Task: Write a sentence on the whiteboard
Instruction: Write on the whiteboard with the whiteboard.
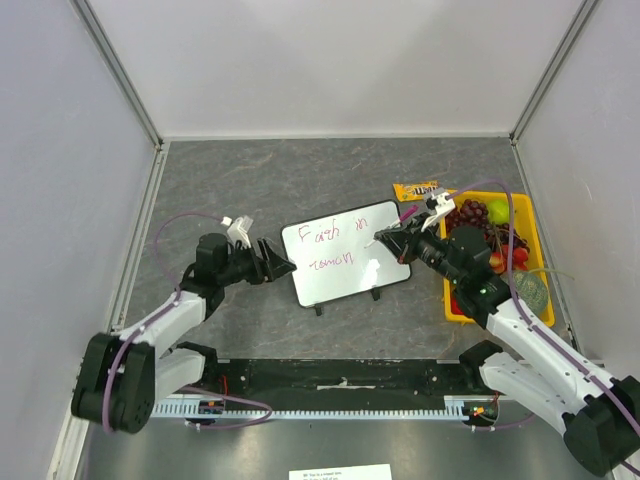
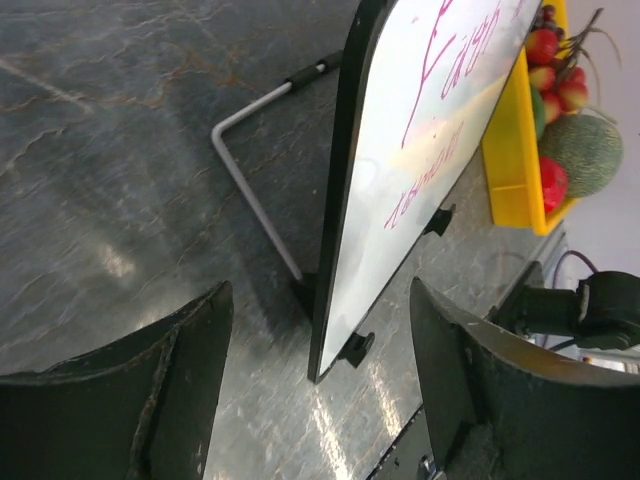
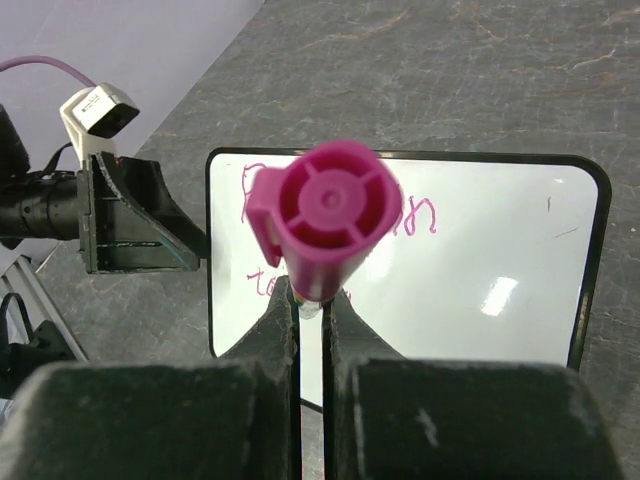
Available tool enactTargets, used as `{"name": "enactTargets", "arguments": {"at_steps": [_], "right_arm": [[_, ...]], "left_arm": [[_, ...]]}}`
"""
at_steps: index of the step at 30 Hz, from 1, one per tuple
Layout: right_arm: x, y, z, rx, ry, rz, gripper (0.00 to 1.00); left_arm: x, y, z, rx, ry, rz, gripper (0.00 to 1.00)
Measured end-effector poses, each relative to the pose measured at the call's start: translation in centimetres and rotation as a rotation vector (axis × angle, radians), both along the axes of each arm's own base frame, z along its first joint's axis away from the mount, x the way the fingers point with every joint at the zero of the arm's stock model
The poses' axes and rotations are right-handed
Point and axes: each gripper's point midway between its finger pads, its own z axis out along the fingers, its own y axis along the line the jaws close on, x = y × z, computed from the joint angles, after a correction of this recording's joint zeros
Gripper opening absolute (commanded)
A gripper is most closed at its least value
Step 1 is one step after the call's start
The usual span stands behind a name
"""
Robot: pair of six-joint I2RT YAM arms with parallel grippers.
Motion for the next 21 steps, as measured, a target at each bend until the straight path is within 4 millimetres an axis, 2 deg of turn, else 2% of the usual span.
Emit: {"name": "enactTargets", "arguments": {"at_steps": [7, 9, 11, 14, 17, 19, 21], "right_arm": [[0.6, -0.4, -0.5, -0.009, -0.030, -0.034, 0.00], [0.8, -0.7, -1.0, -0.017, -0.029, -0.048, 0.00], [0.9, -0.9, -1.5, -0.018, -0.036, -0.060, 0.00], [0.9, -1.0, -2.4, -0.021, -0.049, -0.070, 0.00], [0.5, -0.8, -3.3, -0.030, -0.064, -0.060, 0.00], [0.1, -0.3, -3.5, -0.038, -0.080, -0.041, 0.00], [-0.4, 0.5, -3.4, -0.048, -0.108, -0.020, 0.00]], "left_arm": [[1.6, -2.4, 0.0, -0.115, -0.046, -0.115, 0.63], [1.8, -2.8, 0.1, -0.130, -0.067, -0.141, 0.50], [1.9, -3.1, 0.3, -0.145, -0.085, -0.166, 0.41], [2.0, -3.5, 0.4, -0.161, -0.103, -0.196, 0.21], [2.1, -3.6, 0.2, -0.169, -0.094, -0.214, 0.07], [2.1, -3.9, 0.5, -0.183, -0.099, -0.242, 0.02], [2.2, -4.2, 1.2, -0.194, -0.111, -0.265, 0.02]]}}
